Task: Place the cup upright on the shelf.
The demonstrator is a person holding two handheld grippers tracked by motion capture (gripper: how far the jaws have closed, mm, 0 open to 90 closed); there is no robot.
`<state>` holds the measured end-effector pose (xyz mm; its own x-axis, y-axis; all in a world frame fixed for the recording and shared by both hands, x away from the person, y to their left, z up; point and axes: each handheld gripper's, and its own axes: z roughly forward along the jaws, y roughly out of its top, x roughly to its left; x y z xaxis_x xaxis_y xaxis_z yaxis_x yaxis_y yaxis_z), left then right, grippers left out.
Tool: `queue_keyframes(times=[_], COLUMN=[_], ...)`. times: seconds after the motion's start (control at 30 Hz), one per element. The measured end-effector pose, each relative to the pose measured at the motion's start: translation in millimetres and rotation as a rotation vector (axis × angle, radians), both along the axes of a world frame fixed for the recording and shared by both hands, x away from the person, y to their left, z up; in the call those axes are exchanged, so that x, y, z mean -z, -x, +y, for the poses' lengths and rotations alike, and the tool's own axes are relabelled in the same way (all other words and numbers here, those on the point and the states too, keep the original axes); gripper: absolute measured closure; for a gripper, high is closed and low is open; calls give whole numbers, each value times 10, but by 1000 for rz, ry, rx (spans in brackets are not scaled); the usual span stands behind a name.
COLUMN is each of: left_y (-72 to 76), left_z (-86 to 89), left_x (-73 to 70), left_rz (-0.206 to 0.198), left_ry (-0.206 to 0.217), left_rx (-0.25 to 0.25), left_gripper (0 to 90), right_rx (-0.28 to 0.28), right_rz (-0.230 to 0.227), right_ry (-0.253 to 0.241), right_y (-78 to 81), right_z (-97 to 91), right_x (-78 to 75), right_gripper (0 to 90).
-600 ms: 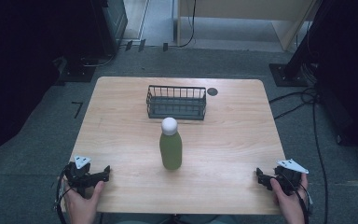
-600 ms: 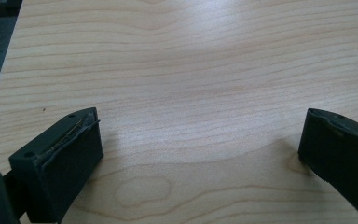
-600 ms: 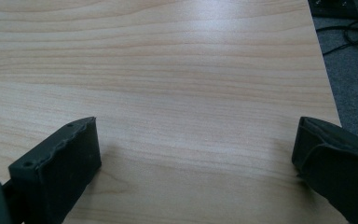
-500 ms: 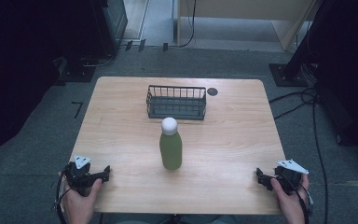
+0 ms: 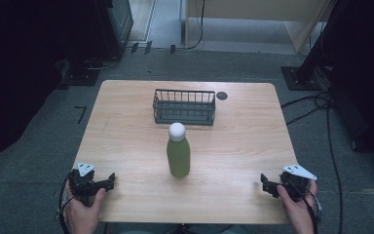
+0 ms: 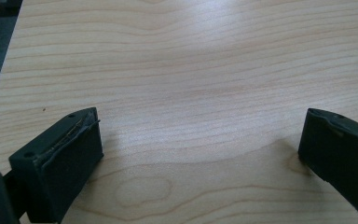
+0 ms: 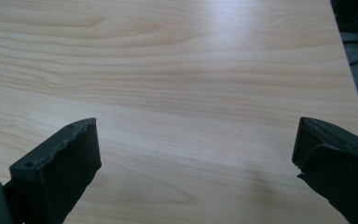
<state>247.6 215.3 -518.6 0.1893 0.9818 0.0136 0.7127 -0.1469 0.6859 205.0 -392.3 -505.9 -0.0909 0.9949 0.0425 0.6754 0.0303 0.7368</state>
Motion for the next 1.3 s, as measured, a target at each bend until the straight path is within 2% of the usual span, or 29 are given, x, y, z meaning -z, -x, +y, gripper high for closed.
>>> queue_keyframes(times=[0.3, 0.63, 1.3], left_y=[0, 0, 0], left_z=[0, 0, 0], left_x=[0, 0, 0], left_rz=[0, 0, 0], left_ry=[0, 0, -1], left_rx=[0, 0, 0], left_gripper=[0, 0, 0], right_rx=[-71, -132, -224], right_rz=[-27, -51, -69], right_ry=[15, 10, -3], right_y=[-85, -139, -218], right_z=[262, 496, 917], right_x=[-107, -205, -276], right_gripper=[5, 5, 5])
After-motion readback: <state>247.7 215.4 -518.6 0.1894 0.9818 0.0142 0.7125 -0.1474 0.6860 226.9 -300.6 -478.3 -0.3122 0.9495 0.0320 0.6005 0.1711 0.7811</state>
